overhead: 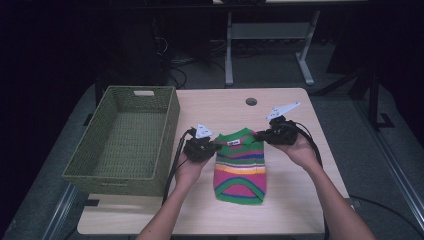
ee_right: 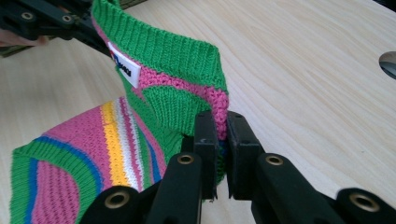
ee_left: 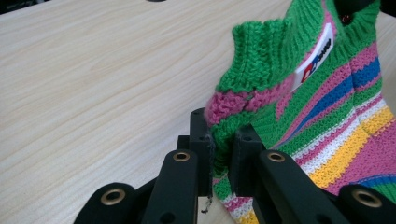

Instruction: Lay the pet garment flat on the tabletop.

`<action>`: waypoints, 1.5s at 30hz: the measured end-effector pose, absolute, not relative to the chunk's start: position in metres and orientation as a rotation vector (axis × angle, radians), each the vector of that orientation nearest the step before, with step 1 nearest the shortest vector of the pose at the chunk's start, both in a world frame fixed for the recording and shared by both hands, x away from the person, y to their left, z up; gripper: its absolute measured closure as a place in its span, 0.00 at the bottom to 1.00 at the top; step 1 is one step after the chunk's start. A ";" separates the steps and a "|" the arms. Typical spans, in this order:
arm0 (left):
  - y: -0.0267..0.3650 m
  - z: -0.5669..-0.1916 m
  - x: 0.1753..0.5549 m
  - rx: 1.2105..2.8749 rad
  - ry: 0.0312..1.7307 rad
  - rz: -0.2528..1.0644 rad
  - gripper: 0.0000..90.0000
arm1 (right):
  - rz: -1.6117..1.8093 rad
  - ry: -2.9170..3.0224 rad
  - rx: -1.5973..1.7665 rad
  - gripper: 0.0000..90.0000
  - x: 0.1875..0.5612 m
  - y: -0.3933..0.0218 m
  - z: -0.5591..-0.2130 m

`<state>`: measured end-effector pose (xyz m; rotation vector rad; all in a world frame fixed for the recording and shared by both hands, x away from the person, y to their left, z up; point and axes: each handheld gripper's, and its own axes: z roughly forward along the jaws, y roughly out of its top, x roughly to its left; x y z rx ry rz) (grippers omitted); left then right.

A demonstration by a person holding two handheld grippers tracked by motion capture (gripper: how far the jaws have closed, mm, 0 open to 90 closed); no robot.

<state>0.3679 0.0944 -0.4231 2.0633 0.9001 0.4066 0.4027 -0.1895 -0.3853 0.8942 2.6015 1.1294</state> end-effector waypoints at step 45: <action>0.088 -0.453 0.362 2.331 0.883 0.216 0.97 | 0.883 2.838 0.834 0.92 0.399 -0.160 -0.444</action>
